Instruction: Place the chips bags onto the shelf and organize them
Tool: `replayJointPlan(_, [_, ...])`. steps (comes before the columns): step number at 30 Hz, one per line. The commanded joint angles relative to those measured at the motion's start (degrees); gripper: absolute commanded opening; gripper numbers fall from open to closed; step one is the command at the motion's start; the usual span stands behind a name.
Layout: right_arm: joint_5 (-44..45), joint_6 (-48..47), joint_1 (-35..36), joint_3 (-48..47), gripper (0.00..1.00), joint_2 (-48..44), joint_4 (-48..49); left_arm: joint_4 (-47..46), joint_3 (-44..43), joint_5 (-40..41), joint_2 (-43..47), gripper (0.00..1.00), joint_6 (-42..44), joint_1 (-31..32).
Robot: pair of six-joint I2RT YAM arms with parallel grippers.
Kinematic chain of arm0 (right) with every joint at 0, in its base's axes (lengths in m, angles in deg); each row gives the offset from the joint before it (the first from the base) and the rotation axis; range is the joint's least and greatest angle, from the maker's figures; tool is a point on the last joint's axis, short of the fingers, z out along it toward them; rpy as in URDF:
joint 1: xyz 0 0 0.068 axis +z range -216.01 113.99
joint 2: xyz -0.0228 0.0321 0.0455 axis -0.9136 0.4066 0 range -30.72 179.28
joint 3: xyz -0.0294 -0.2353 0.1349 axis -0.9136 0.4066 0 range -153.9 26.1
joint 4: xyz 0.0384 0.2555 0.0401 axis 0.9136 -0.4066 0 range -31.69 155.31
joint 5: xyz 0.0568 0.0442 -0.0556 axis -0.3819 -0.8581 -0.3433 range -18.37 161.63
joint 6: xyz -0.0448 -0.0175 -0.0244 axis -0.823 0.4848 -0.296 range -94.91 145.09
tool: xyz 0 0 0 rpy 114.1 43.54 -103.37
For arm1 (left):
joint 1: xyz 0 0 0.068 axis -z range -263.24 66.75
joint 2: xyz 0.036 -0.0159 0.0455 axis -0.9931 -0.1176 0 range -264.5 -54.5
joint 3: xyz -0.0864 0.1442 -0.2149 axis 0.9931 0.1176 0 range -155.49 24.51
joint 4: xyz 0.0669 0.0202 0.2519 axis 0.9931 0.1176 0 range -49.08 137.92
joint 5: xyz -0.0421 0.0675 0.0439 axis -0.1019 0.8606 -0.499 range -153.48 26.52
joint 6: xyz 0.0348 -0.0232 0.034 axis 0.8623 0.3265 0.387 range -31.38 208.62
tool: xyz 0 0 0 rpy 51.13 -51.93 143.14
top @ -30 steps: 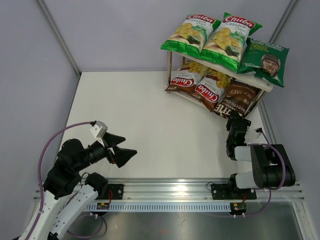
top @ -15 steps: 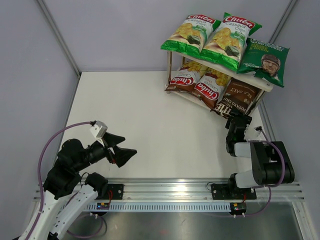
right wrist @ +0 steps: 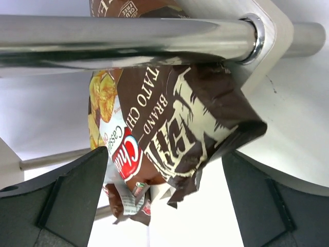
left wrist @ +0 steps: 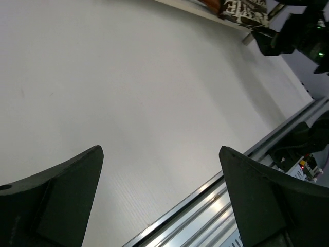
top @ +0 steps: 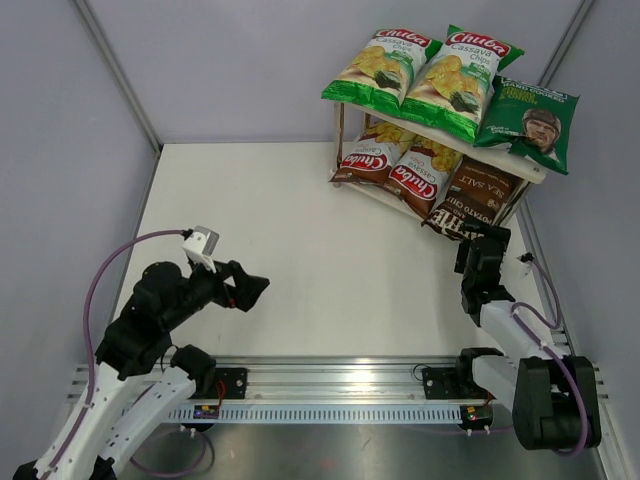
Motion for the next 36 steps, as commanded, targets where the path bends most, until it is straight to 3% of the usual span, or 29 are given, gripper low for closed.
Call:
replayJointPlan(1, [-1.04, -2.54, -0.20, -1.73, 1.00, -4.75, -8.69, 0.72, -2.57, 7.92, -3.11, 0.99, -0.66, 0.28])
replayJointPlan(8, [-6.14, -5.27, -0.11, -3.05, 0.99, -9.68, -14.95, 0.54, -2.83, 10.12, -4.88, 0.99, 0.04, 0.28])
replayJointPlan(14, [-13.16, -9.74, -0.11, -5.25, 0.99, -13.38, -20.14, 1.86, -5.29, 18.03, -10.05, 0.99, -0.40, 0.28])
replayJointPlan(18, [-20.02, -22.11, -0.11, -8.84, 0.99, -14.61, -25.48, 2.21, -7.40, 26.10, -14.19, 0.99, -0.75, -1.21])
replayJointPlan(23, [-24.07, -41.98, -0.20, -15.00, 1.00, -18.55, -36.12, -0.42, -5.31, 18.75, -15.78, 0.99, 1.00, -13.49])
replayJointPlan(27, [-27.50, -55.50, -0.20, -20.43, 0.99, -23.48, -44.54, 0.36, -5.73, 22.59, -16.65, 0.99, 1.62, -14.84])
replayJointPlan(36, [-26.79, -68.10, 0.59, -35.91, 0.99, -21.99, -62.40, -2.10, -2.22, 25.13, -11.65, 0.99, 4.00, -15.10])
